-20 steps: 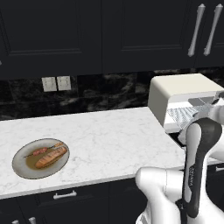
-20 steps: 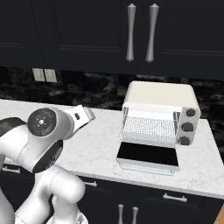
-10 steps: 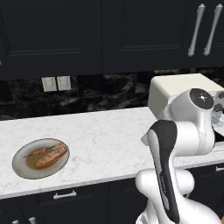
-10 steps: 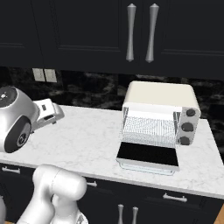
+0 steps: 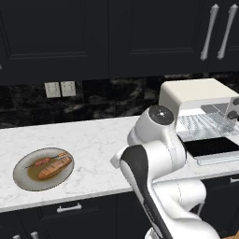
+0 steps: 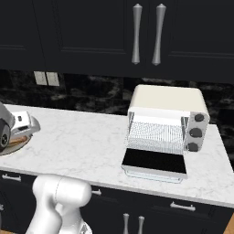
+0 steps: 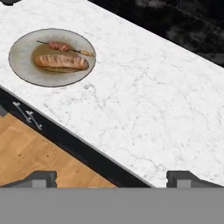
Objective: Pick up the kebab skewer and baguette bread, and place them inside the toaster oven. Close the toaster oven door and start by setting the timer.
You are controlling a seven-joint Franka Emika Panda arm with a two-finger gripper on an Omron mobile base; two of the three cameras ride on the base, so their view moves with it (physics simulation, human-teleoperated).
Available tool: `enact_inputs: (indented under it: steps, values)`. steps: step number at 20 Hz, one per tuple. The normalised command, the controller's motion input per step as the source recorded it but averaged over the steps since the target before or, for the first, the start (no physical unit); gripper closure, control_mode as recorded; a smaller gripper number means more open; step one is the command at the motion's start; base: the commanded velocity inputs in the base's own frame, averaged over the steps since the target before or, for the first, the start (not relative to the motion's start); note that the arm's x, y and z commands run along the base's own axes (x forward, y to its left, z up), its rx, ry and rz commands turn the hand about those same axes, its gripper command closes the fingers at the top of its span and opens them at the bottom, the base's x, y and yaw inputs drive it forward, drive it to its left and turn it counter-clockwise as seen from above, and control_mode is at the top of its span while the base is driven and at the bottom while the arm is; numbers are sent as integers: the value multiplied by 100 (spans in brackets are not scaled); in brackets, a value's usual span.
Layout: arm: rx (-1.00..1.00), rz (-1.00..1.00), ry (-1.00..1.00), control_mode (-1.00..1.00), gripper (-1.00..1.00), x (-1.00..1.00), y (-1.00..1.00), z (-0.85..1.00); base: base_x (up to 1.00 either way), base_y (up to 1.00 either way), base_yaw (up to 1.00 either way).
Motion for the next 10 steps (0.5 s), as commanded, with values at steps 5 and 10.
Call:
enact_inputs:
  steps: [5, 10]
  values:
    - [-2, 29, 15, -100, -100, 31, 96, -4, 0, 0, 0]
    - [-14, 47, 7, -100, -100, 34, 83, -14, 0, 0, 0]
